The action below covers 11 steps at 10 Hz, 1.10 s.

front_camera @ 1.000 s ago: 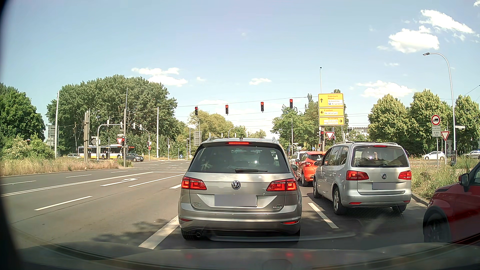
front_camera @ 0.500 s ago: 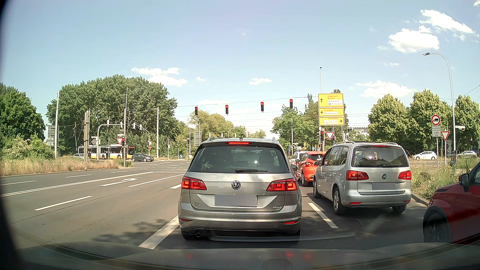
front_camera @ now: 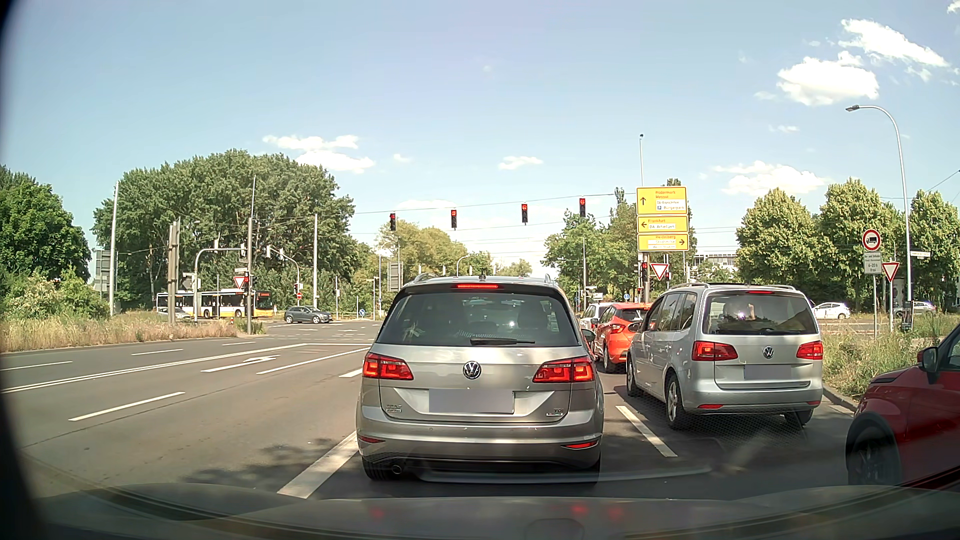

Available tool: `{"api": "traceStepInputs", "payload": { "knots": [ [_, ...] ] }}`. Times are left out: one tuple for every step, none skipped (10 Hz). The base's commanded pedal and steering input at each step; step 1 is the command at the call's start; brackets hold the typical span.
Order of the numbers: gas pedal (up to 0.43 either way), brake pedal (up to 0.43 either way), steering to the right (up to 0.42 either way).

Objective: Follow the waypoints while adhering to traffic rules and regulations

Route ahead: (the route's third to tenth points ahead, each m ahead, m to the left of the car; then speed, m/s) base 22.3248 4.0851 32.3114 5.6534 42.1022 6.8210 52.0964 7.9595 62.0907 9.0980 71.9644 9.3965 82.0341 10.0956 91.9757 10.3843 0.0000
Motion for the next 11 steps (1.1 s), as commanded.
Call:
{"api": "traceStepInputs", "payload": {
  "knots": [
    [0.0,0.323,0.003],
    [0.0,0.323,0.003],
    [0.0,0.323,0.003],
    [0.0,0.323,0.003],
    [0.0,0.323,0.003],
    [0.0,0.323,0.003],
    [0.0,0.323,0.003],
    [0.0,0.323,0.003],
    [0.0,0.323,0.003],
    [0.0,0.323,0.003],
    [0.0,0.323,0.003]
  ]
}}
